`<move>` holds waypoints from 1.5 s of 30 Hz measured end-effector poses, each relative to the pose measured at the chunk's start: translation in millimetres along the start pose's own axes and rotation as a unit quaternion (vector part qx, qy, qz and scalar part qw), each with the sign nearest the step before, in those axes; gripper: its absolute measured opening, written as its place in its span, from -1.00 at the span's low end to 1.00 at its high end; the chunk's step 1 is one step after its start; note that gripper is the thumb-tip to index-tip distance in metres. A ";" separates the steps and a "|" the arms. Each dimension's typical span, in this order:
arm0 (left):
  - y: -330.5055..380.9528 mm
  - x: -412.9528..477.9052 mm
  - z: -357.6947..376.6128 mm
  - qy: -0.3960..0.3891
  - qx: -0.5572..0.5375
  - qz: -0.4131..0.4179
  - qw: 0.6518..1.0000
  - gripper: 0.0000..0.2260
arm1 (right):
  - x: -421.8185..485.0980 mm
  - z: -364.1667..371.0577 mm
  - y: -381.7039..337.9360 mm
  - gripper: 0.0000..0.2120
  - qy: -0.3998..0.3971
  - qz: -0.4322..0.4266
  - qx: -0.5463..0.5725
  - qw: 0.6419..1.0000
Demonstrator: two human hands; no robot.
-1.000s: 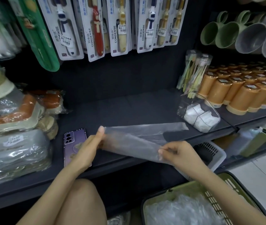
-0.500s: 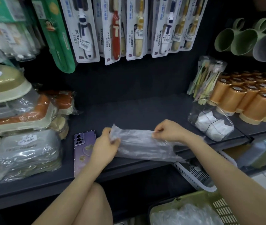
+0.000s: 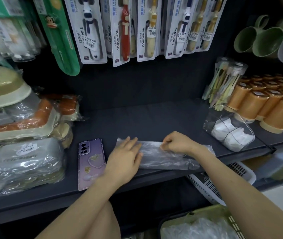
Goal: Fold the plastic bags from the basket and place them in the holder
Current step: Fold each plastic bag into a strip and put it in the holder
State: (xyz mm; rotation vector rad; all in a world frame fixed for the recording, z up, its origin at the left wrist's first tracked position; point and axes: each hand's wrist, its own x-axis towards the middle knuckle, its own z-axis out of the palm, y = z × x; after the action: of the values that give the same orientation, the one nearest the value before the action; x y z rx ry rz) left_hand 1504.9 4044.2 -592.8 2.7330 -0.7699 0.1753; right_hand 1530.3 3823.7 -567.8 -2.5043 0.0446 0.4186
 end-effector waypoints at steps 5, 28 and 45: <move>-6.5 -0.8 7.2 -0.120 0.028 -0.038 0.992 -0.22 | 2.0 0.2 -2.1 -0.77 -0.002 0.002 -0.002 1.000; 0.0 6.5 23.3 -0.146 0.036 -0.076 0.986 -0.02 | -32.0 71.7 -6.2 -0.54 0.182 -0.111 -0.358 0.909; 2.5 6.1 21.2 -0.145 0.054 -0.088 0.984 -0.04 | -48.8 67.1 17.7 -0.31 0.185 -0.113 -0.286 0.933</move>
State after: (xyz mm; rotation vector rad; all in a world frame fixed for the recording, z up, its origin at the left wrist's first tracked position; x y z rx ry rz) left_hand 1509.5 4032.6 -611.1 2.9503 -0.5977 -0.2308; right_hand 1462.5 3844.0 -614.6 -3.0831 -0.2516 -0.1742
